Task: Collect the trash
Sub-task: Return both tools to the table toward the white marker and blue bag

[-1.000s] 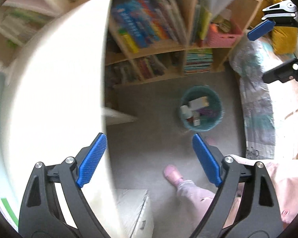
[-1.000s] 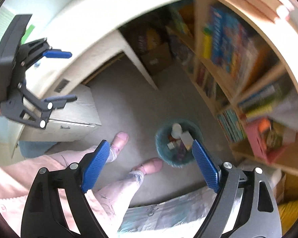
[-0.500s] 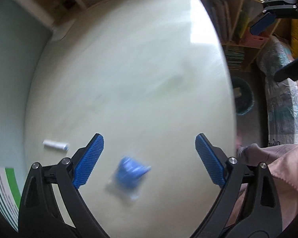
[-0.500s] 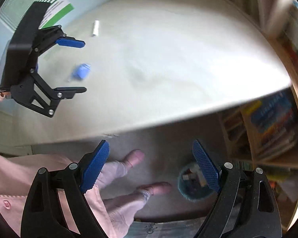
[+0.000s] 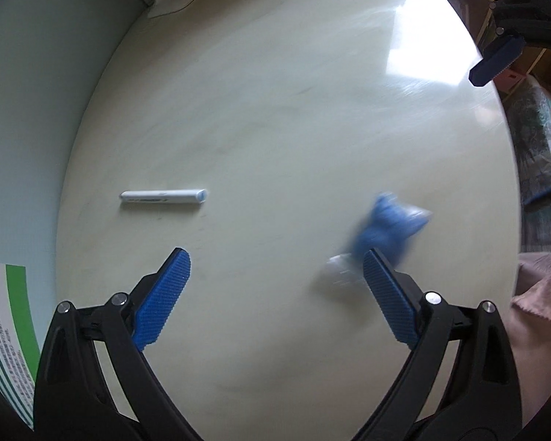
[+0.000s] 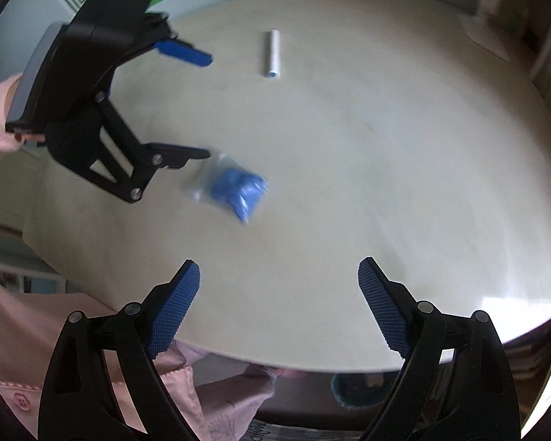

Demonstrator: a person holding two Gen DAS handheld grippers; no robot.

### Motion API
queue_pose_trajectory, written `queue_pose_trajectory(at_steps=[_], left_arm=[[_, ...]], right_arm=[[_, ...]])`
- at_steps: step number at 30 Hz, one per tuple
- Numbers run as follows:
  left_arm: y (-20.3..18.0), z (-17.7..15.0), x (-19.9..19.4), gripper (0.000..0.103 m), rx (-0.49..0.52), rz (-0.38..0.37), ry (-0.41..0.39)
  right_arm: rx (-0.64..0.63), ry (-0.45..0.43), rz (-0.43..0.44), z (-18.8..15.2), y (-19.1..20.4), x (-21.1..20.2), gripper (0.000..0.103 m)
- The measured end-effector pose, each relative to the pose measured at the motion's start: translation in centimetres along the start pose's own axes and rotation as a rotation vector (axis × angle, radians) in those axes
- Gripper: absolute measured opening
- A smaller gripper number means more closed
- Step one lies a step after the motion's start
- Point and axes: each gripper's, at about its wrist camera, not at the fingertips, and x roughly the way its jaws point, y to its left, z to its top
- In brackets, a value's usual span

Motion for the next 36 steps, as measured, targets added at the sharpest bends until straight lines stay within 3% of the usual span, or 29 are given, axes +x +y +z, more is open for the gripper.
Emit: queue_pose_trajectory(at_steps=[11, 12, 21, 29, 36], left_arm=[[6.4, 0.0, 3.8, 0.096, 0.151, 0.004, 0.040], [6.7, -1.1, 3.6, 0.096, 0.163, 0.005, 0.040], [8.6, -0.8, 6.8, 0.097, 0.339, 0.006, 0.041], [10.7, 1.2, 7.8, 0.097, 0.391, -0.090, -0.030], [11.6, 2.7, 8.8, 0.098, 0.437, -0.128, -0.069]], right_arm=[[-0.056, 0.071, 0.012, 4.2, 2.3, 3.8, 0.088], [-0.060, 0.078, 0.013, 4.5, 2.4, 4.1, 0.088], [-0.128, 0.137, 0.002, 5.8, 3.4, 6.5, 0.088], [-0.177, 0.119, -0.026, 6.6, 3.8, 8.0, 0.088], [-0.158, 0.101, -0.025, 8.4, 3.7, 9.1, 0.088]])
